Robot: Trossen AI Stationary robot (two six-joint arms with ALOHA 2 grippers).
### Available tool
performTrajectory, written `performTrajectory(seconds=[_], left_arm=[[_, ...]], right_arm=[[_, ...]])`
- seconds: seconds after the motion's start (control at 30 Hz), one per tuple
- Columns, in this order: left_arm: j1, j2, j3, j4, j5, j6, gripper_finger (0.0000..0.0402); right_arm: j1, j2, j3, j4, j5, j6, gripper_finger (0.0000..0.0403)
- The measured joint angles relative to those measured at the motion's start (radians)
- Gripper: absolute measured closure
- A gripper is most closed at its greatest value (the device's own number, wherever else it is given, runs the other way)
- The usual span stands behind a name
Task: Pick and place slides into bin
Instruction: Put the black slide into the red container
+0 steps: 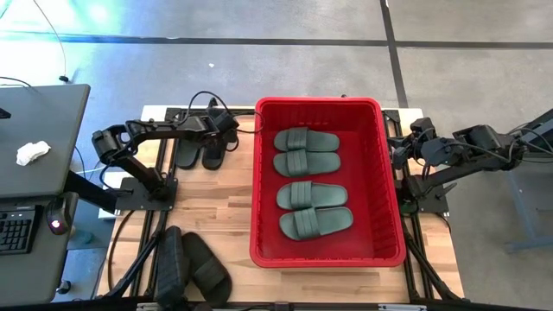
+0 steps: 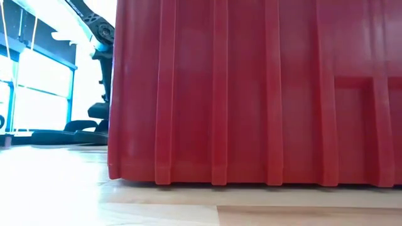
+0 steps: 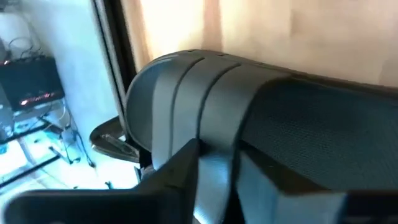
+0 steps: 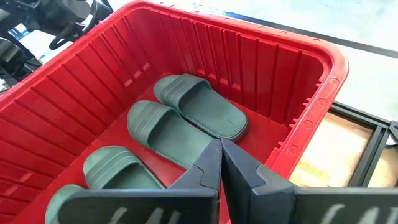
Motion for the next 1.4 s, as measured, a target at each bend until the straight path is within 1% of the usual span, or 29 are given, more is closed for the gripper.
performTrajectory(seconds=[0.1,0.13,0.27,0.37,0.53,0.73,0.8,0.87,0.93,1.0,1.07,1.13,1.27,1.33,1.4], left_arm=[[0.0,-0.006,0.0,0.004,-0.002,-0.023,0.0383],[0.0,-0.006,0.002,0.005,-0.002,-0.027,0.039],[-0.001,-0.005,0.027,-0.021,0.006,-0.072,0.0383],[-0.006,-0.005,0.078,-0.113,0.01,-0.133,0.0395],[-0.019,-0.014,0.188,-0.269,0.009,-0.208,0.0397],[-0.045,-0.03,0.357,-0.373,-0.002,-0.264,0.0398],[-0.061,-0.029,0.431,-0.414,-0.018,-0.271,0.0399],[-0.08,-0.03,0.502,-0.42,-0.052,-0.276,0.0399],[-0.097,-0.03,0.57,-0.422,-0.075,-0.277,0.0399],[-0.11,-0.03,0.644,-0.421,-0.087,-0.269,0.04],[-0.121,-0.03,0.712,-0.414,-0.088,-0.251,0.04],[-0.126,-0.03,0.771,-0.406,-0.088,-0.231,0.04],[-0.124,-0.03,0.864,-0.373,-0.086,-0.223,0.0401],[-0.123,-0.03,0.896,-0.362,-0.084,-0.222,0.0401],[-0.123,-0.03,0.921,-0.357,-0.083,-0.223,0.0401]], right_arm=[[0.0,0.0,0.0,0.0,0.0,-0.003,0.0402],[0.0,0.0,0.0,0.0,0.001,-0.003,0.0402],[0.0,0.0,0.0,0.0,0.006,-0.003,0.0402],[0.0,0.0,0.0,0.0,0.01,-0.003,0.0402],[0.0,0.0,0.0,0.001,0.037,-0.003,0.0402],[0.0,0.0,0.0,0.02,0.057,0.002,0.0402],[0.0,0.0,0.0,0.058,0.057,0.001,0.0402],[0.0,0.0,0.0,0.106,0.057,-0.008,0.0402],[0.0,0.0,0.0,0.17,0.042,-0.053,0.0402],[0.0,0.001,0.0,0.251,0.018,-0.139,0.0402],[0.0,0.012,0.0,0.346,0.002,-0.272,0.0402],[0.0,0.033,0.0,0.441,-0.009,-0.47,0.0402],[0.0,0.103,0.0,0.64,-0.028,-0.927,0.0399],[-0.001,0.155,0.0,0.739,-0.022,-1.131,0.0386],[-0.012,0.214,0.0,0.847,0.003,-1.315,0.0364]])
